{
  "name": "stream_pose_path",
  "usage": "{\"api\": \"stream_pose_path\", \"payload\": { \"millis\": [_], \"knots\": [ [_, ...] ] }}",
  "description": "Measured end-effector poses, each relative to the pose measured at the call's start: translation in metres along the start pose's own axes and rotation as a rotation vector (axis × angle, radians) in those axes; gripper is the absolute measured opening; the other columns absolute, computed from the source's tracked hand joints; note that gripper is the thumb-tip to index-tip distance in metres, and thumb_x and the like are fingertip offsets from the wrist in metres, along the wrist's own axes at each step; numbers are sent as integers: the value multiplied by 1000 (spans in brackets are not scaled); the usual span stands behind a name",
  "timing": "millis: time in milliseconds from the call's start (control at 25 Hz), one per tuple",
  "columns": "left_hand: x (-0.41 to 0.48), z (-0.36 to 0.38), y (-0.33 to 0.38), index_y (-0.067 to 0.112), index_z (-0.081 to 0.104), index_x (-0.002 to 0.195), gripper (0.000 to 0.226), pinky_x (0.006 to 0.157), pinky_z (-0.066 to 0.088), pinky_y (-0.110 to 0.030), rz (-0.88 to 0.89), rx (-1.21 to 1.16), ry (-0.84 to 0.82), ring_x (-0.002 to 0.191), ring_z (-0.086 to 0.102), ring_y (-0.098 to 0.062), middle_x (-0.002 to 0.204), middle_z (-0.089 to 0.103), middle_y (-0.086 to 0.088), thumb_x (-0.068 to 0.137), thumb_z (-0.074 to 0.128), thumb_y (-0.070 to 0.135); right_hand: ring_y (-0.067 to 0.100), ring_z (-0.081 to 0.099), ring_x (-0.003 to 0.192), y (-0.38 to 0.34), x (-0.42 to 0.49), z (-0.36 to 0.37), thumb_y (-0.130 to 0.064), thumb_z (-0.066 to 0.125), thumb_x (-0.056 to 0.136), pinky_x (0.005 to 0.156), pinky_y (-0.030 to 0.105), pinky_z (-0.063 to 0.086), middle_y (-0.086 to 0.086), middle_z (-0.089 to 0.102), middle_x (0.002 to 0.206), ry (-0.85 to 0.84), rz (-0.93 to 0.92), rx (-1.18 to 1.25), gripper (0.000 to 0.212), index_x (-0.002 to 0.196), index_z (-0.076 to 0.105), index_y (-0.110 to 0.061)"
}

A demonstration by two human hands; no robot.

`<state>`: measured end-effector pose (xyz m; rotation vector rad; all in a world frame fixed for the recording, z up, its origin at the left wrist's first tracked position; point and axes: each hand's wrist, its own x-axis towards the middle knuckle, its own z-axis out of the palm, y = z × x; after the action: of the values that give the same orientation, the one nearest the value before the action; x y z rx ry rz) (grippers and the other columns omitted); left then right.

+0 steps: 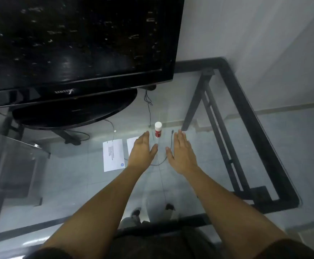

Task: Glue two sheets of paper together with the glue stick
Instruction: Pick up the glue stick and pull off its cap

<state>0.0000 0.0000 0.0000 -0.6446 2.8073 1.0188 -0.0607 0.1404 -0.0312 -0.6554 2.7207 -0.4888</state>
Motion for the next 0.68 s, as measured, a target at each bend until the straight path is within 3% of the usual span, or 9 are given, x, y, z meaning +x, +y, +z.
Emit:
{"api": "stream_pose_path", "payload": {
  "millis": [240,440,560,680],
  "knots": [
    [34,12,10,8,42,133,54,100,42,-39,-71,-266,174,120,49,-26,132,51,-13,88,61,30,21,-11,143,11,2,22,-47,22,95,112,35,-6,8,-10,156,-51,36,-54,67,144,-6,-11],
    [46,13,11,6,56,105,24,78,41,-25,26,-303,170,97,58,-23,103,64,-11,88,62,23,21,-14,142,11,4,22,-46,23,95,112,34,-8,8,-13,156,-84,49,-82,67,144,-7,-12],
    [34,4,14,13,52,114,24,79,51,-29,22,-499,103,93,60,-17,103,59,-4,94,50,27,23,-4,143,6,8,6,-40,34,96,114,37,3,8,-5,157,-94,92,77,63,145,7,-12],
    [16,-11,12,24,36,135,40,66,50,-14,55,-558,12,80,58,-5,97,49,7,97,39,34,22,29,136,-5,15,-28,-36,40,96,107,30,28,7,29,150,69,187,476,46,137,36,-17]
  ]
}}
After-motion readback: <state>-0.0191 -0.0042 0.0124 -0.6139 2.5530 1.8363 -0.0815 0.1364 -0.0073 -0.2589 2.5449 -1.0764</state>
